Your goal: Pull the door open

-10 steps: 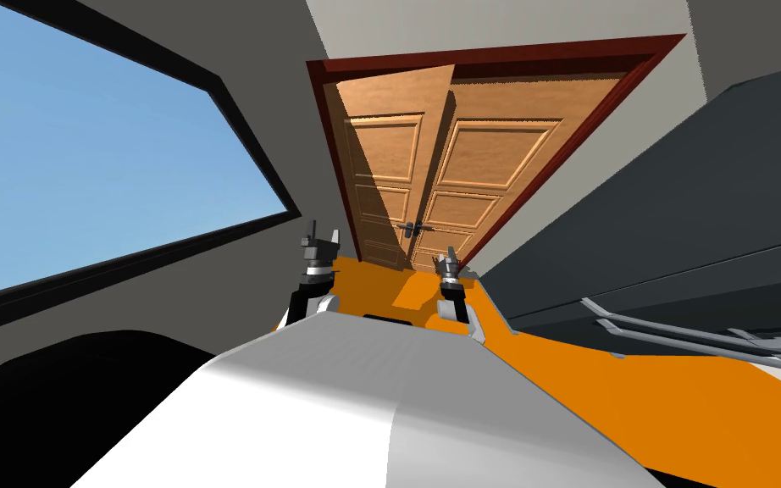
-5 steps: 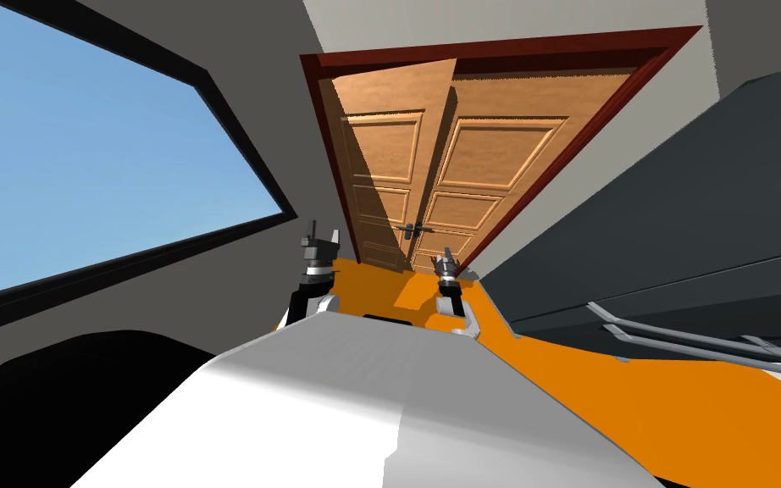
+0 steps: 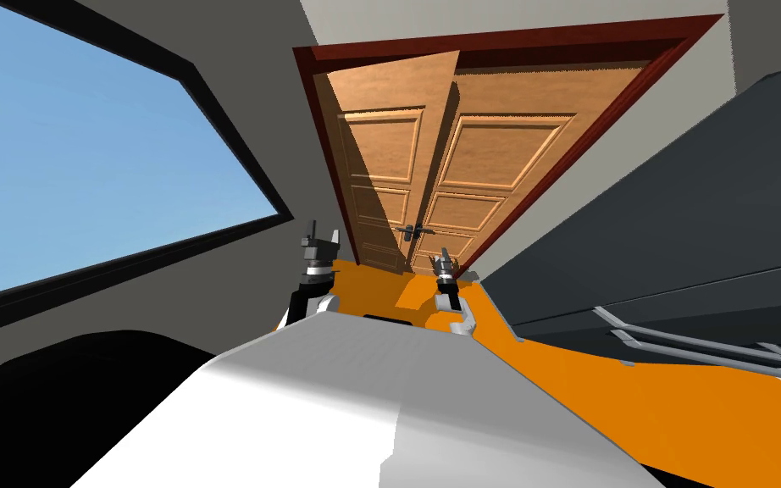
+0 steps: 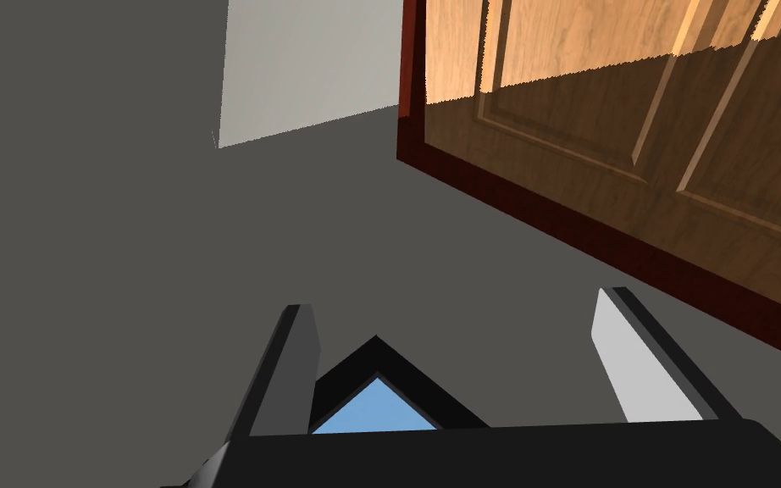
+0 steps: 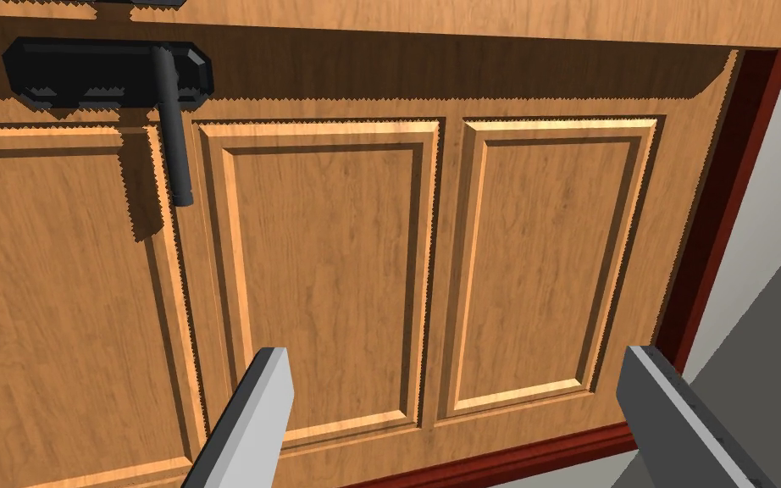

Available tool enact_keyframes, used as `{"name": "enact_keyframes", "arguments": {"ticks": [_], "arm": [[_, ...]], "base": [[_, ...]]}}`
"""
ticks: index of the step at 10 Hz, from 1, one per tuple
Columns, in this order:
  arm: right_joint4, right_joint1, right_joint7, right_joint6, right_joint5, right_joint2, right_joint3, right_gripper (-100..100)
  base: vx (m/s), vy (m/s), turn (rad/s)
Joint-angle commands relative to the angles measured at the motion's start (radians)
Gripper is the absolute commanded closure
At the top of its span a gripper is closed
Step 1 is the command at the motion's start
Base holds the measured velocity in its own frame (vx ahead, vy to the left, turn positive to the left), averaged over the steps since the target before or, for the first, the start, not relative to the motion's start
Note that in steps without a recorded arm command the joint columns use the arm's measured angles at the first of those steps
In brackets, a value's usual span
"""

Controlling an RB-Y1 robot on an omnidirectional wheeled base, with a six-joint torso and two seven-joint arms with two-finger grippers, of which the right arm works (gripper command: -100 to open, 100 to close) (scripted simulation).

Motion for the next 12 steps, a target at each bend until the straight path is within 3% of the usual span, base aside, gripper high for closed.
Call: {"name": "enact_keyframes", "arguments": {"ticks": [1,4,5,7,8,12], "arm": [[0.037,-0.014,-0.003,-0.007,0.001,-0.002,-0.004,-100],[0.13,-0.074,-0.017,-0.014,0.006,-0.013,-0.017,-100],[0.141,-0.074,-0.017,-0.014,0.006,-0.013,-0.017,-100],[0.2,-0.115,-0.026,-0.018,0.01,-0.02,-0.026,-100],[0.21,-0.115,-0.026,-0.018,0.01,-0.02,-0.026,-100],[0.341,-0.193,-0.044,-0.027,0.017,-0.033,-0.042,-100]], "base": [[0.067,0.005,-0.005],[0.078,0.001,-0.013],[0.072,0.011,-0.002],[0.07,0.016,-0.015],[0.056,0.003,-0.001],[0.079,0.002,-0.012]]}}
